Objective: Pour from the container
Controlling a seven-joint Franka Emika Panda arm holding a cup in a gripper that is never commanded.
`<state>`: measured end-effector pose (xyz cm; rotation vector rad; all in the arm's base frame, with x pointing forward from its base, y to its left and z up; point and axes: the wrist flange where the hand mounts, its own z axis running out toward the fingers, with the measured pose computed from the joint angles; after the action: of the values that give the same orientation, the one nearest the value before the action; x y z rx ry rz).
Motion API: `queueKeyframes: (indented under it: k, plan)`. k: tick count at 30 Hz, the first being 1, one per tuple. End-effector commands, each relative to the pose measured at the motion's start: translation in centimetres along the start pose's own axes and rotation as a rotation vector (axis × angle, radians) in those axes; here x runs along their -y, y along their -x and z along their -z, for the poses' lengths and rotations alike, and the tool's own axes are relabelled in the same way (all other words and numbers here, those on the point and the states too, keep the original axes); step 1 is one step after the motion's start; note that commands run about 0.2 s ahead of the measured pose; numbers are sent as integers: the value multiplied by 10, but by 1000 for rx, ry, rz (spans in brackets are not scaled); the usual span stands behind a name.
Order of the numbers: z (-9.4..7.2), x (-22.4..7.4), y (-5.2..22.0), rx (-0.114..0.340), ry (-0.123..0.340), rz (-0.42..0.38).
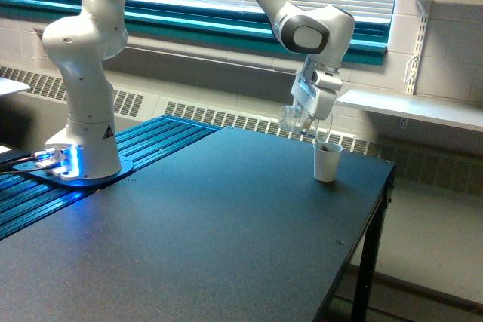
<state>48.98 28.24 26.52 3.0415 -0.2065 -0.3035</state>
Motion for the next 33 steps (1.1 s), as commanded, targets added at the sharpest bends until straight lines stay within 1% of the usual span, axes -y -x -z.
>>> queueKeyframes:
  k: [1,22,33]
  plan:
    - [3,-3,-4,9,-8,-1]
    - [8,-3,0,6,-30,-1]
    - [12,-5,2,-12,-45,0]
